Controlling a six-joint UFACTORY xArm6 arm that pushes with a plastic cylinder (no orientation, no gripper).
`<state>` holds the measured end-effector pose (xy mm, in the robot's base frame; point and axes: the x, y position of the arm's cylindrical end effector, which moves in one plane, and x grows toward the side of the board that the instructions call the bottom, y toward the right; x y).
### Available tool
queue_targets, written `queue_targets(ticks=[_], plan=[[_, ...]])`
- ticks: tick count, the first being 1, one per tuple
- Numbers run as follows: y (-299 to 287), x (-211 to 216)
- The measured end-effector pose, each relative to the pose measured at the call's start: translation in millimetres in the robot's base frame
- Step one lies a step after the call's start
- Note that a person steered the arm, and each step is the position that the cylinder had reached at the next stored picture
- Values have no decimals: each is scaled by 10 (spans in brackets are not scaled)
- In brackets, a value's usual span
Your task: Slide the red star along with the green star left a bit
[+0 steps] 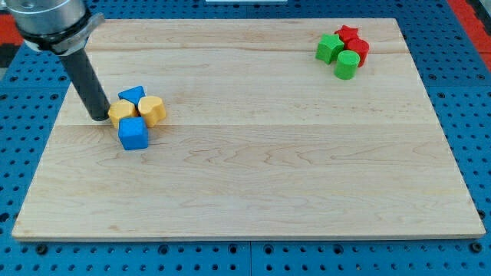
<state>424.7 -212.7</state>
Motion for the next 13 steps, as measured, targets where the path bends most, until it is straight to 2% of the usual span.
queue_targets(ticks=[1, 2, 3, 4, 5, 6, 7, 8, 10, 11, 12, 13], plan=[[34, 0], [-318, 22], [-421, 324], [-187, 577], [292, 562], [670, 758], [1501, 728], [2561, 434], [4533, -833], [5277, -1430], [4857, -1885], [4019, -1869]])
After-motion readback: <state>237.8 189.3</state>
